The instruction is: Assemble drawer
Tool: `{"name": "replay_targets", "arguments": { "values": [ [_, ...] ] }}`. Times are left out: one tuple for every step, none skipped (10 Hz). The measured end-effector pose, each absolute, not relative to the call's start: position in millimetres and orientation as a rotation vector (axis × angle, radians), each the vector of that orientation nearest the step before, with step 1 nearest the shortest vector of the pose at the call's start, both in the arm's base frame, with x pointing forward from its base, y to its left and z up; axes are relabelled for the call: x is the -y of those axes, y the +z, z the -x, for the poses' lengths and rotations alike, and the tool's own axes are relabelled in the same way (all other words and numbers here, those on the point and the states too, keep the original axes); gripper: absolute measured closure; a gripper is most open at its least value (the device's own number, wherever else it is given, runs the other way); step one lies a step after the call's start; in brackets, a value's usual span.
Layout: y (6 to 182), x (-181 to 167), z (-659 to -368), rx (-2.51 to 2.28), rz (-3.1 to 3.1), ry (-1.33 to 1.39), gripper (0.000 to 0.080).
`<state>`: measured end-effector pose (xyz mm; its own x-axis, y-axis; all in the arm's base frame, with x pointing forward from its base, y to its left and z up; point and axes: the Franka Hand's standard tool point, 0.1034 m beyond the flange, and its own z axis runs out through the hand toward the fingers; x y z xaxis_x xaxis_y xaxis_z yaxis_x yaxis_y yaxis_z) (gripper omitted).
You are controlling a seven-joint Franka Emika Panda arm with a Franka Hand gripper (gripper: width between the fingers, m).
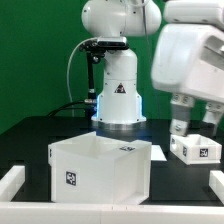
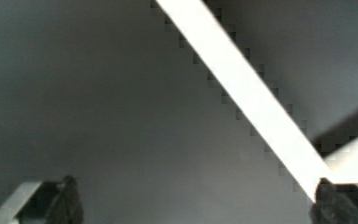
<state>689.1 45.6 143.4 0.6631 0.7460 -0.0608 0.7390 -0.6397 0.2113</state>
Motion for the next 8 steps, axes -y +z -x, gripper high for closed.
{"name": "replay_targets", "arguments": {
  "values": [
    [146.0, -42.0, -691.0, -1.187, -2.669, 0.026, 0.015],
    [146.4, -42.7, -692.8, -1.188, -2.668, 0.029, 0.015],
    [145.9, -42.5, -692.4, -1.188, -2.668, 0.028, 0.015],
    [145.7, -42.5, -692.3, -1.188, -2.668, 0.027, 0.015],
    [140.4, -41.9, -687.5, -1.185, -2.674, 0.001, 0.015],
    [124.7, -40.7, -674.9, -1.168, -2.693, -0.064, 0.015],
    [107.4, -42.3, -660.3, -1.123, -2.72, -0.113, 0.015],
    [97.9, -45.4, -651.5, -1.113, -2.729, -0.131, 0.015]
  ]
}}
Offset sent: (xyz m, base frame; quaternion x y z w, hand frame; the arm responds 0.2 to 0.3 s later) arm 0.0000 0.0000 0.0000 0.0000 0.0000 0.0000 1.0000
